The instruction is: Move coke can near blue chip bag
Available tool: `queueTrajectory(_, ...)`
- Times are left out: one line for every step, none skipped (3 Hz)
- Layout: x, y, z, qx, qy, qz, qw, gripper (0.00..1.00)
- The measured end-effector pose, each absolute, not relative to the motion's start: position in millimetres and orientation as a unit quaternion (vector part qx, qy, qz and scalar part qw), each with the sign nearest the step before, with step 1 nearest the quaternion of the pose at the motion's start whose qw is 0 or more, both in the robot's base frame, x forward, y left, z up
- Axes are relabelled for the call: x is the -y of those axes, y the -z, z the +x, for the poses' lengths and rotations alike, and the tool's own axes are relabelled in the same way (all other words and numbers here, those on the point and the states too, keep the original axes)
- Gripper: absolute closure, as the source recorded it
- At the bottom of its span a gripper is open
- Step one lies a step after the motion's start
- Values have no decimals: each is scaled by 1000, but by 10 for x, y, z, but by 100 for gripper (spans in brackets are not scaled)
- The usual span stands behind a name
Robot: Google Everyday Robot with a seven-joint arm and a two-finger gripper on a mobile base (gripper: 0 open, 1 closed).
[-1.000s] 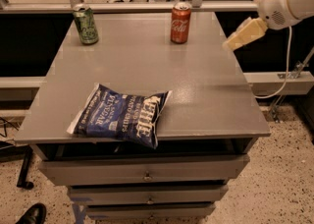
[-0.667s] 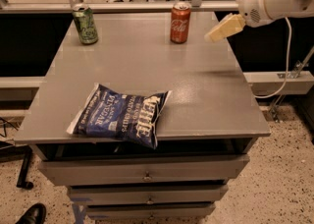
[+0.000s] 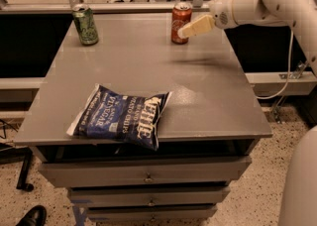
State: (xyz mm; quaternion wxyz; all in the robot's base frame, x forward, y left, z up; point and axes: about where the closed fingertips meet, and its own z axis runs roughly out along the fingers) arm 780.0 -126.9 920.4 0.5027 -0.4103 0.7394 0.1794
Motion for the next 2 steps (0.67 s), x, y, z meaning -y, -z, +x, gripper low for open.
queueTrajectory(985,-9102,7908,-728,-209,-408,511,0)
queueTrajectory(824,-9027,8013,-720,-224,-401,519,17)
